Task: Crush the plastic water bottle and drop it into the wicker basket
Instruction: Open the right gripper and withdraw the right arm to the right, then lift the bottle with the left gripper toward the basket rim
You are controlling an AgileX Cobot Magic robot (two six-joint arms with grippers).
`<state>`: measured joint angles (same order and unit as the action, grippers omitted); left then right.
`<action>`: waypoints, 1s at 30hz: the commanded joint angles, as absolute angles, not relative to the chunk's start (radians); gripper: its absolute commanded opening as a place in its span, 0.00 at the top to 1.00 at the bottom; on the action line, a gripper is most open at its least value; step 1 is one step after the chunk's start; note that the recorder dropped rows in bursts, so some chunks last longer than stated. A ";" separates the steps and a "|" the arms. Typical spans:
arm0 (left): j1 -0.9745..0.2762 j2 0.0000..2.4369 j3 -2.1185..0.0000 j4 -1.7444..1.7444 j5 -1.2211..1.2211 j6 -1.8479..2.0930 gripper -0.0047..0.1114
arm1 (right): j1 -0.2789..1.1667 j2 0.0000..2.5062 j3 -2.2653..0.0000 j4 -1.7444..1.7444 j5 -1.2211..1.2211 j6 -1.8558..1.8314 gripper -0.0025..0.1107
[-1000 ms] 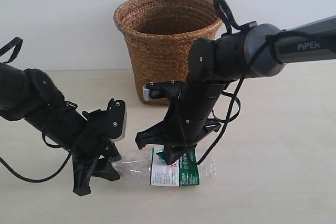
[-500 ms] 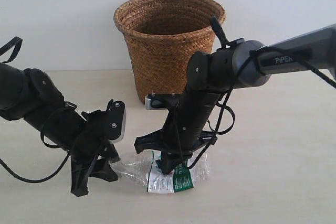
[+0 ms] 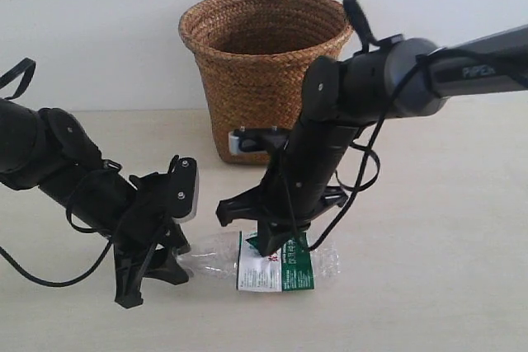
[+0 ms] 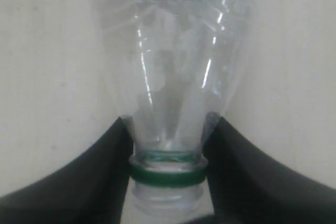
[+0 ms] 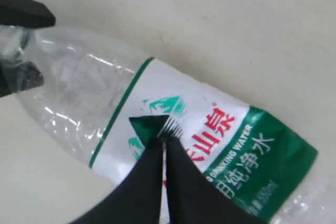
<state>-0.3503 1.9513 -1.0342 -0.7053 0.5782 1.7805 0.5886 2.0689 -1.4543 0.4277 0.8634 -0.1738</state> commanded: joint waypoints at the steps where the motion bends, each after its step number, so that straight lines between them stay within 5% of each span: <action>1: -0.358 1.949 -1.035 -0.720 0.574 1.772 0.93 | 0.521 1.950 -1.391 0.425 0.808 -0.198 0.98; 20: -0.358 1.949 -1.035 -0.720 0.580 1.660 0.93 | 0.400 1.147 -0.633 0.439 0.164 -0.237 0.98; 30: -0.358 1.903 -1.035 -0.720 0.625 1.632 0.93 | 0.400 0.659 -0.416 0.439 0.070 -0.237 0.98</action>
<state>-0.3503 1.9398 -1.0342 -0.7082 0.6102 1.6432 0.4075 0.7796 -0.4538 0.4385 0.0956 -0.2273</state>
